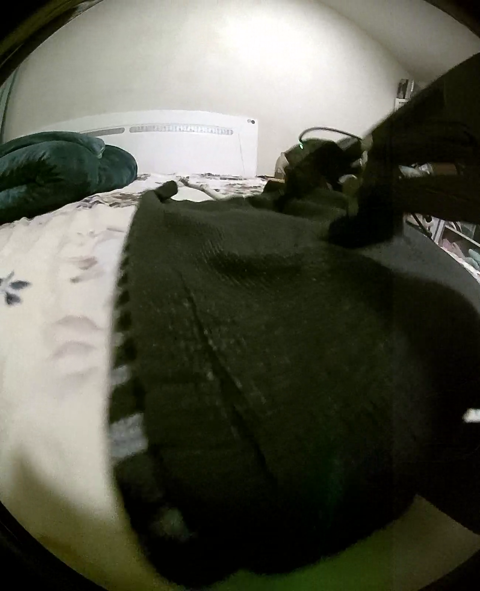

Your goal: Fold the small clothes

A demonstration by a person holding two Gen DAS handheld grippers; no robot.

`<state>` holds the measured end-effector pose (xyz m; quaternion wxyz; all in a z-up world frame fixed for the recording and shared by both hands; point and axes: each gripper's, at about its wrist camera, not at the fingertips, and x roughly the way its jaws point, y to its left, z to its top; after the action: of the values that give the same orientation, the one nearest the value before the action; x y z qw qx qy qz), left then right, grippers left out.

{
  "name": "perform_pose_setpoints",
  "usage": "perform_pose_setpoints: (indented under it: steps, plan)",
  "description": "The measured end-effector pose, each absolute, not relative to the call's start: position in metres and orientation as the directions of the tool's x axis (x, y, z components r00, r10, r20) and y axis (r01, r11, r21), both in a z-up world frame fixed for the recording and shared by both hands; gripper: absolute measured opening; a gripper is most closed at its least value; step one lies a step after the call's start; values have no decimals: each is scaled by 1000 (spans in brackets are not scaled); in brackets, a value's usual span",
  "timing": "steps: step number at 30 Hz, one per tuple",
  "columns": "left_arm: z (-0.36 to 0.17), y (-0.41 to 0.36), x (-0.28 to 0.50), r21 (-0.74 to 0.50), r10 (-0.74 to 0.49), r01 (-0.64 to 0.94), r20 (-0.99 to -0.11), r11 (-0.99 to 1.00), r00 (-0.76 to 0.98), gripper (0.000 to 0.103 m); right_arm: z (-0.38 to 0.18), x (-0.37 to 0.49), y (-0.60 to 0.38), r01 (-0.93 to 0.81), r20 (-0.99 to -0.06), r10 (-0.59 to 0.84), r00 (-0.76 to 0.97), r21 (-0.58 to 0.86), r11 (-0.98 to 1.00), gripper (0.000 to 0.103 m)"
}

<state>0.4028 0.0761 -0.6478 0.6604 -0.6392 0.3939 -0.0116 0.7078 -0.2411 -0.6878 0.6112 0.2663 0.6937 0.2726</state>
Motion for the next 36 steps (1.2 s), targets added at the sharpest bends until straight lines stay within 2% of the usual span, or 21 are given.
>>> perform_pose_setpoints:
  steps: [3, 9, 14, 20, 21, 24, 26, 27, 28, 29, 33, 36]
  plan:
    - [-633, 86, 412, -860, -568, -460, -497, 220, 656, 24, -682, 697, -246, 60, -703, 710, -44, 708, 704, 24]
    - [-591, 122, 450, -811, -630, -393, -585, 434, 511, 24, -653, 629, -266, 185, -722, 684, 106, 690, 700, 17]
    - [-575, 136, 465, -767, -684, -344, -640, 542, 350, 24, -625, 539, -272, 260, -746, 644, 167, 664, 702, 16]
    - [-581, 125, 452, -720, -706, -292, -687, 630, 170, 25, -599, 396, -284, 444, -759, 600, 253, 642, 626, 16]
    - [-585, 122, 450, -723, -718, -285, -681, 629, 145, 26, -598, 378, -286, 464, -757, 600, 260, 643, 610, 15]
    - [-605, 120, 440, -695, -702, -270, -707, 667, 84, 43, -611, 330, -283, 512, -773, 591, 230, 613, 602, 16]
    - [-618, 128, 437, -704, -714, -309, -693, 640, 100, 51, -634, 313, -288, 549, -775, 600, 200, 596, 586, 18]
    - [-621, 133, 434, -708, -716, -331, -688, 624, 122, 54, -642, 311, -292, 561, -777, 603, 183, 586, 585, 26]
    - [-620, 137, 430, -719, -724, -344, -675, 604, 140, 54, -650, 310, -297, 578, -779, 606, 159, 571, 583, 41]
    - [-616, 142, 422, -733, -731, -355, -661, 580, 171, 54, -654, 309, -304, 588, -774, 617, 140, 567, 577, 46]
    - [-588, 156, 393, -736, -694, -351, -670, 578, 262, 56, -637, 308, -319, 550, -818, 567, 99, 520, 654, 56]
    - [-561, 162, 374, -686, -609, -340, -728, 643, 315, 56, -611, 304, -334, 514, -847, 526, 76, 486, 707, 56]
